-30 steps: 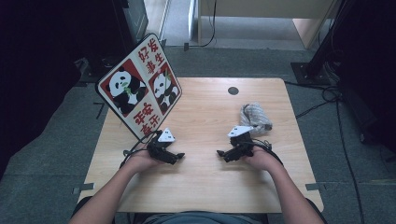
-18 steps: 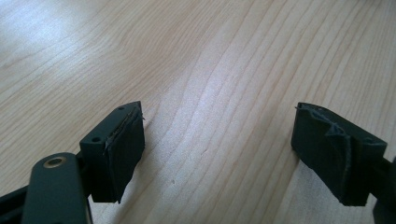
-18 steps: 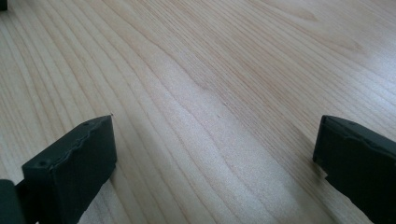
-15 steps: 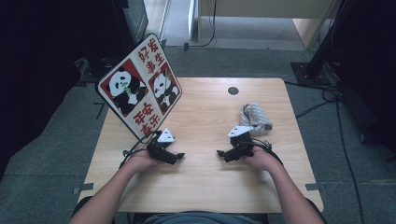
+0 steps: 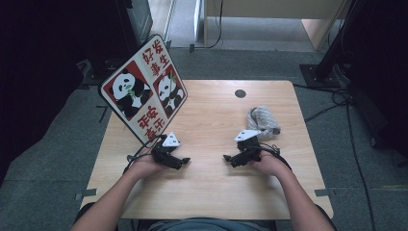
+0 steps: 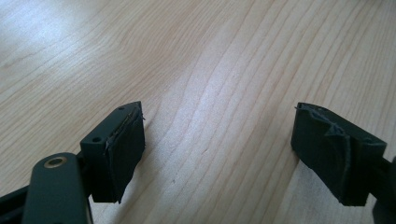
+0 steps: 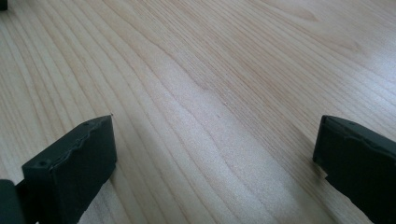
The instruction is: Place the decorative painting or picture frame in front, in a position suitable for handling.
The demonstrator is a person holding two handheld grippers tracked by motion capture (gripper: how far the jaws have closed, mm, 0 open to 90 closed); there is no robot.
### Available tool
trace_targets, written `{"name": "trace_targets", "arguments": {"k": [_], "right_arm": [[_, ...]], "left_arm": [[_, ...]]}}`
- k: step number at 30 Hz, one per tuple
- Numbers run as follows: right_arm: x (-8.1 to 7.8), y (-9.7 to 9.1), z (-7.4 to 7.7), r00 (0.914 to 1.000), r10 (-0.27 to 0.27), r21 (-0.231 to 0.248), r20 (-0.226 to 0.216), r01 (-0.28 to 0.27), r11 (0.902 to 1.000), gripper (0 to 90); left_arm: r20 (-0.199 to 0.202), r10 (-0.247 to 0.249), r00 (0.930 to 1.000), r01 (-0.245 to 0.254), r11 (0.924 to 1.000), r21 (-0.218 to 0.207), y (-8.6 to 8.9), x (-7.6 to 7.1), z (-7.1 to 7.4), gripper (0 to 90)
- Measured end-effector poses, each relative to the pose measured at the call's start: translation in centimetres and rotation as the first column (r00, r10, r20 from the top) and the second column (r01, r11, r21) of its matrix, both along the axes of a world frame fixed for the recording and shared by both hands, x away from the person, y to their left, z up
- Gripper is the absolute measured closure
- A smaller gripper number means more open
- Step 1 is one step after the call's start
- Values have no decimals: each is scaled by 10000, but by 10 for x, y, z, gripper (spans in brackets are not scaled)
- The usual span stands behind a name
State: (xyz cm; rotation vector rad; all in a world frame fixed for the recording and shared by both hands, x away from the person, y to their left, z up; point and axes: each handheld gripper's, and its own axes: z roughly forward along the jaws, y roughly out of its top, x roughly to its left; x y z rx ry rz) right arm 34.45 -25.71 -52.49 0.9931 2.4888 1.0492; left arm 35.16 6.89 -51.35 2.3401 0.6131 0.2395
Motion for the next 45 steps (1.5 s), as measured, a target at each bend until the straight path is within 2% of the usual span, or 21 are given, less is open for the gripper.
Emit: {"name": "trace_targets", "arguments": {"k": [3,6,10,14,18,20,22,26,32,37,40,45], "right_arm": [[0,0,0,10000,0,1,0,0,10000,0],[0,0,0,10000,3,0,4,-3,10000,0],[0,0,0,10000,4,4,-1,-4,10000,0],[0,0,0,10000,-1,2,-1,1,10000,0],[0,0,0,10000,4,2,4,-4,10000,0],[0,0,0,10000,4,3,1,-4,10000,0],[0,0,0,10000,3,2,3,-3,10000,0],[0,0,0,10000,5,6,-1,-5,10000,0],[0,0,0,10000,2,4,1,-2,10000,0],[0,0,0,10000,4,5,0,-4,10000,0],[0,0,0,10000,0,5,-3,0,10000,0],[0,0,0,10000,-3,2,-4,3,10000,0]], "left_arm": [[-214,19,9998,-19,10000,-6,2,2,2,179],[-804,59,9967,-69,9999,-125,7,7,5,178],[-1219,259,9922,-266,9996,-37,12,10,10,178],[-1506,200,9884,-215,9997,-88,14,11,16,218],[-1443,-55,9895,3,9993,-361,16,9,24,254],[-1439,-64,9896,-29,9979,-644,18,8,28,330],[-1378,-69,9904,-49,9964,-849,20,7,32,363],[-1447,34,9895,-175,9952,-963,22,5,38,350],[-1858,-122,9825,-106,9926,-1212,26,9,43,329],[-1842,-99,9828,-166,9898,-1416,30,8,47,277],[-1782,-264,9836,-12,9882,-1531,33,7,49,274],[-1573,-271,9872,60,9911,-1332,37,6,54,306]]}}
